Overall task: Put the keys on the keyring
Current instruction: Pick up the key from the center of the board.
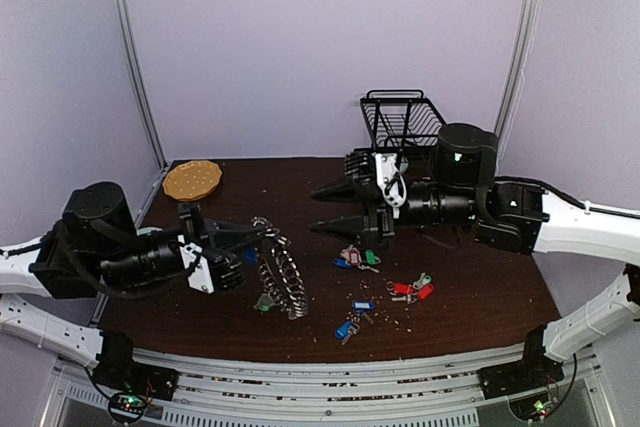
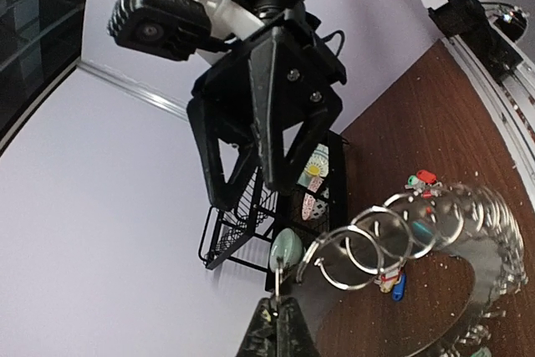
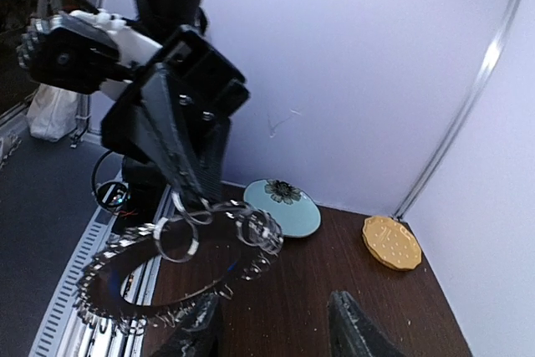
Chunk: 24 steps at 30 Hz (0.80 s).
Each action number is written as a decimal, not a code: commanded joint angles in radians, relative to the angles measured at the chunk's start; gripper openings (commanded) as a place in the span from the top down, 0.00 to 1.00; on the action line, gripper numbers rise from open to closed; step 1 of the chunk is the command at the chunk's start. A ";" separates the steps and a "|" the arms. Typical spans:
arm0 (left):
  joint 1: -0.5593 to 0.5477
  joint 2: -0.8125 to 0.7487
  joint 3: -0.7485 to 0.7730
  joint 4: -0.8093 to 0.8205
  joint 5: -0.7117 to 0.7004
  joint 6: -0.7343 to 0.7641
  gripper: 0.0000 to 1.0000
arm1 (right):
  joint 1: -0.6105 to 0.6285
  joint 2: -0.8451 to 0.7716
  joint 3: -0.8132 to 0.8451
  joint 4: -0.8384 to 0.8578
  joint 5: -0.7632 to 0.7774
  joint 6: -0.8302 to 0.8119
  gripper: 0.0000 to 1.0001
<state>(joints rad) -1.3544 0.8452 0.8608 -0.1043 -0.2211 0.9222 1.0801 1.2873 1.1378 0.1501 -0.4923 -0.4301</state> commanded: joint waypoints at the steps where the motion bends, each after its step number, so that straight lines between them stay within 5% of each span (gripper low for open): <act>1: 0.016 0.005 -0.011 0.170 -0.074 -0.338 1.00 | -0.086 -0.011 -0.041 0.033 0.164 0.316 0.56; 8: 0.017 -0.019 -0.142 0.228 -0.088 -0.782 1.00 | -0.129 0.108 -0.069 -0.381 0.485 0.658 0.66; 15: 0.017 -0.038 -0.207 0.226 -0.189 -0.987 1.00 | -0.082 0.254 -0.158 -0.477 0.485 0.958 0.79; 19: 0.017 -0.022 -0.206 0.197 -0.243 -1.028 1.00 | 0.013 0.282 -0.195 -0.467 0.596 1.174 0.72; 24: 0.017 -0.014 -0.209 0.209 -0.233 -1.005 1.00 | 0.036 0.298 -0.318 -0.279 0.520 1.412 0.56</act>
<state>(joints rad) -1.3415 0.8310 0.6487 0.0216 -0.4252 -0.0563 1.1126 1.5822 0.8913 -0.2405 0.0151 0.7296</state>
